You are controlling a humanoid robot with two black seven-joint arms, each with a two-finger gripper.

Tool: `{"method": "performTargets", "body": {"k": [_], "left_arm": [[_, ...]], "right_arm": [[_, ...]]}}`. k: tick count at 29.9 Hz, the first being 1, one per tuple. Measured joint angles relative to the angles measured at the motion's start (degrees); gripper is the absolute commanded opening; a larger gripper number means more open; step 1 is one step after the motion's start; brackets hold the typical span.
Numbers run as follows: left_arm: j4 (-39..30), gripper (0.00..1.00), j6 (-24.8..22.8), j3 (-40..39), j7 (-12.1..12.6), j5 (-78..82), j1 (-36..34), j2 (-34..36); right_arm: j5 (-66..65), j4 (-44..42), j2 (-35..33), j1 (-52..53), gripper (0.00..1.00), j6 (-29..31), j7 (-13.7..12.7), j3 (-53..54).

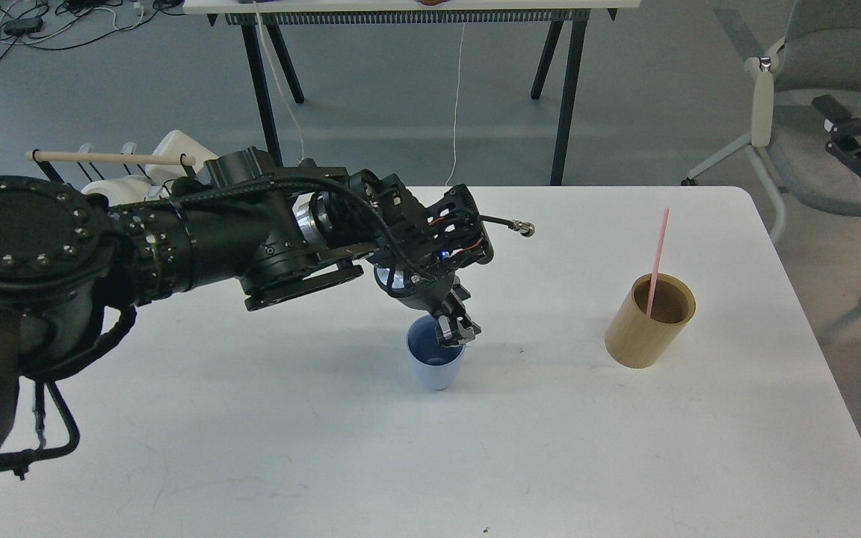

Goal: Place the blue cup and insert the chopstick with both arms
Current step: 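Withdraw the left arm back toward the rack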

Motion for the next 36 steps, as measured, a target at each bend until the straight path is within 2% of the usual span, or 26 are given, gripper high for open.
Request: {"method": "performTargets", "body": {"k": [7,17,23,29,32,36], "left_arm": [[0.9,0.79,0.0,-2.7,0.0,0.0,1.6,0.0],[3.6,0.86,0.0,-10.7,0.0,-10.6,1.7,0.0],[7.1,0.86,0.0,-18.3,0.0,-26.2,3.0,0.0],[7.3,0.86,0.0,-28.9,0.0,-49.1,8.3,3.9],[7.1,0.87,0.0,-34.5,0.0,-60.9,10.2,7.6],[7.2,0.87,0.0,-43.3,0.0,-72.6,12.8,12.4]], "right_arm": [[-1.6,0.1,0.1,1.0,1.0,0.0,0.0,0.0],[-4.6,0.6,0.1,2.6,1.0,0.0,0.0,-0.1],[-11.7,2.4,0.0,5.0,0.99,0.0,0.0,0.0],[-26.6,14.5,-4.1,4.8,0.99,-0.3,0.0,-0.2],[-33.4,21.1,-7.4,3.5,0.99,-6.4,0.0,-1.7],[-39.1,25.3,-10.2,2.1,0.99,-20.1,0.0,-6.1]]}}
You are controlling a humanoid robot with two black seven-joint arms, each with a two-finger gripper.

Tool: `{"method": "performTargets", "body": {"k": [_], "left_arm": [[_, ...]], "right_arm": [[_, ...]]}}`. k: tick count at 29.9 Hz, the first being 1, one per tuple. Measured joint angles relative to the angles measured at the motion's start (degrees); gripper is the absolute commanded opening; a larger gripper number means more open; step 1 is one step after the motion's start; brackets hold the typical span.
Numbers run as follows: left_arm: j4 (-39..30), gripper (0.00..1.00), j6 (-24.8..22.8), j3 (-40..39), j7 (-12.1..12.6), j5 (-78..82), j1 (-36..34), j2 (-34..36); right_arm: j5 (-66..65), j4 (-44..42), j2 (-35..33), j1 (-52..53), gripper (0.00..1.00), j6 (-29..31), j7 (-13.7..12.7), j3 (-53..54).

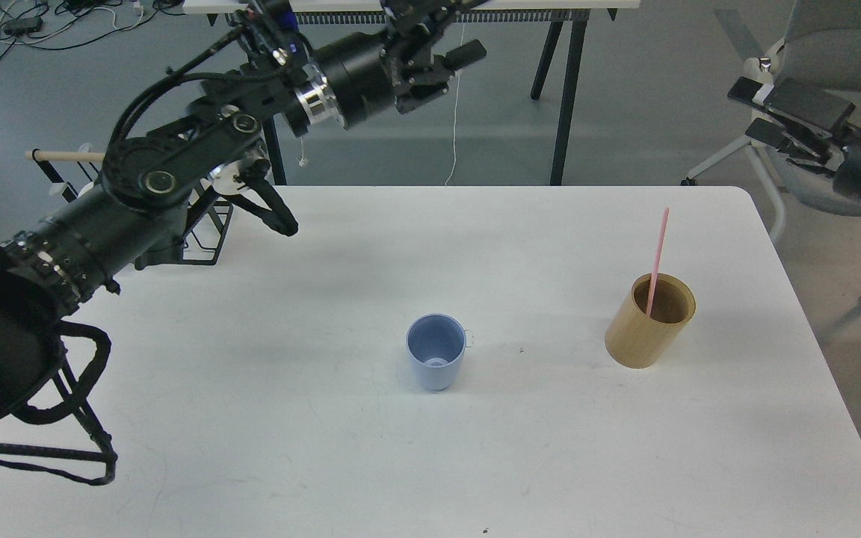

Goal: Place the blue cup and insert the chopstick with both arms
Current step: 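Withdraw the left arm back toward the rack, then reach the right gripper to the pink straw in the tan cup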

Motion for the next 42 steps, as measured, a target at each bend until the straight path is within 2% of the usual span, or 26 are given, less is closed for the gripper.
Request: {"method": "performTargets", "body": {"k": [4,9,14,22,30,36,39,42], "left_arm": [[0.1,0.88,0.0,-9.1,0.0,-3.5,4.2,4.3],[-0.7,0.89,0.0,-12.8,0.0,-4.1,9.7,8.5],[-2.7,0.9,0.0,-13.1,0.0,-4.2,14.0,10.0],[-3.1,0.91,0.0,-13.1,0.0,-4.3,15.5,10.0],[-3.1,0.91,0.0,-13.1,0.0,-4.2,15.9,9.8],[-3.0,0.91,0.0,-13.0,0.0,-4.2,15.9,9.3],[-3.0,0.91,0.0,-12.9,0.0,-4.2,16.0,9.3],[-3.0,0.91,0.0,-12.8,0.0,-4.2,16.0,9.2]], "right_arm": [[-2.0,0.6,-0.6,-0.5,0.98,-10.2,0.0,-6.9],[-2.2,-0.3,0.0,-1.1,0.95,-16.4,0.0,-14.3],[-2.0,-3.9,5.0,-3.7,0.94,-17.3,0.0,-15.8],[-2.1,-12.0,15.1,-5.7,0.91,-17.3,0.0,-16.7],[-2.8,-12.5,19.2,-4.6,0.91,-17.3,0.0,-20.6],[-6.0,-12.5,19.0,-2.9,0.9,-17.5,0.0,-21.6],[-8.2,-12.5,18.3,-2.5,0.84,-17.6,0.0,-21.7],[-10.1,-12.5,17.7,-2.4,0.69,-17.7,0.0,-21.7]]}}
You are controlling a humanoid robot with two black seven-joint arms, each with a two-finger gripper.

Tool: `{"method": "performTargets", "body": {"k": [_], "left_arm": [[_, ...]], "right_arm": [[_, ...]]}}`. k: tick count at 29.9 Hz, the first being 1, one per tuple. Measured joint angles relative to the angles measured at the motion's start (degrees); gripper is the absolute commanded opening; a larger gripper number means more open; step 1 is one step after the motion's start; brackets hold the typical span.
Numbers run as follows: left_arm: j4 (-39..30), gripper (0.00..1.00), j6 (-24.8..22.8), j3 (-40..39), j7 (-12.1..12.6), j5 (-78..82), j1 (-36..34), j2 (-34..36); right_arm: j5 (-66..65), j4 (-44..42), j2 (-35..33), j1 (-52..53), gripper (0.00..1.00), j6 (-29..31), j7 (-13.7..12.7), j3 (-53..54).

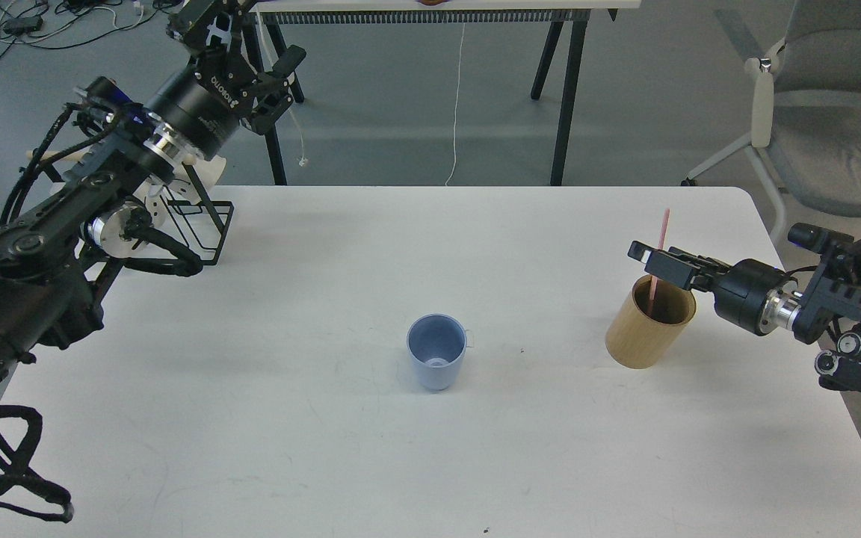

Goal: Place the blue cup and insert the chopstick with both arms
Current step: 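Reach the right gripper to the pink straw in the tan cup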

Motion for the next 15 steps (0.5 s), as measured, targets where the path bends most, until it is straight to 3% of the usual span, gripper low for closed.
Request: {"method": "performTargets", "body": {"k": [15], "left_arm": [[0.1,0.91,0.0,-0.1,0.0,-0.1,0.7,0.0]], "right_arm": [[-3.8,-1.1,0.1,0.9,0.33,0.0,0.0,-0.1]]}}
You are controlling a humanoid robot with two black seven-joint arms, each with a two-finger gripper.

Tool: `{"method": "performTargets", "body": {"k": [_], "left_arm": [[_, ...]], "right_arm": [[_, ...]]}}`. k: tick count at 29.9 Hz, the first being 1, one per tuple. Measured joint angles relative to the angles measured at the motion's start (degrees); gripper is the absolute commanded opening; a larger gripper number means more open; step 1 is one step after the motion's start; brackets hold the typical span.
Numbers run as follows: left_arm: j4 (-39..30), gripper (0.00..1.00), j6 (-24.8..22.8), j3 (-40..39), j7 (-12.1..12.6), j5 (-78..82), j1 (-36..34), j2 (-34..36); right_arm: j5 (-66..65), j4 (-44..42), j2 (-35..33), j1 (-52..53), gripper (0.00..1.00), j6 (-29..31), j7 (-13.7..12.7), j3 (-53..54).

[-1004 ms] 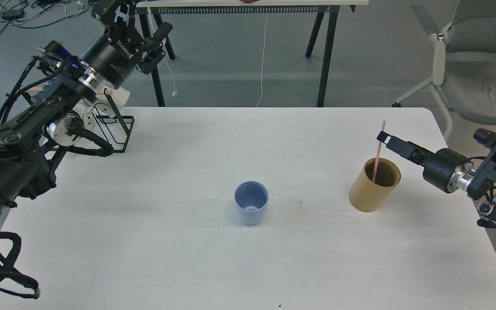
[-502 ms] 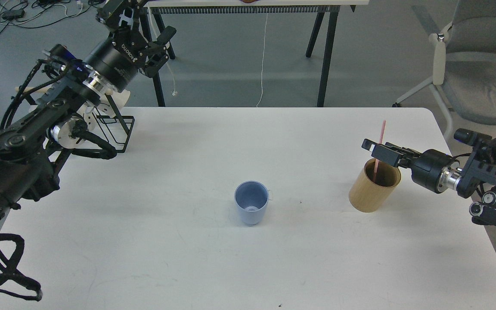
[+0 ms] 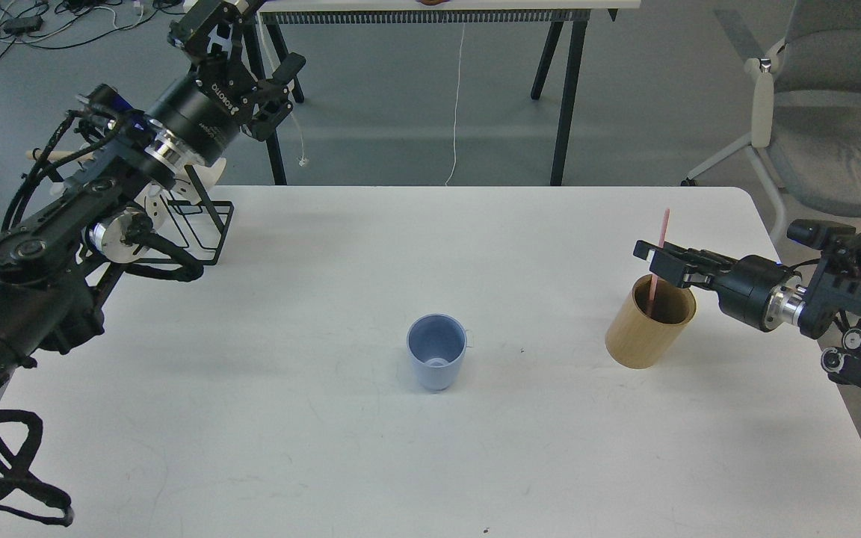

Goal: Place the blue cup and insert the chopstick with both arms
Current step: 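Reach the right gripper to the pink straw in the tan cup, then grasp the pink straw and pull it up out of the tan cup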

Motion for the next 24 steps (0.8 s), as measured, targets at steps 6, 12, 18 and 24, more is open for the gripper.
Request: {"method": "performTargets", "body": {"k": [6,12,18,24], "left_arm": [[0.0,0.91,0.0,0.0,0.0,0.0,0.2,-0.1],[0.0,0.91,0.0,0.0,0.0,0.0,0.4,-0.1],[0.0,0.91,0.0,0.1,0.0,0.0,0.4,-0.1],[0.2,0.91,0.0,0.0,0.0,-0.1,0.5,-0.1]], "right_arm": [[-0.8,-0.6,0.1,0.1,0.24,0.0,0.0,0.0],[-1.1,-0.6,0.1,0.3,0.17,0.0,0.0,0.0],[-1.3,-0.6,-0.2,1.3,0.13,0.0,0.0,0.0],[-1.4,-0.7,-0.4,1.8,0.1,0.0,0.0,0.0]]}}
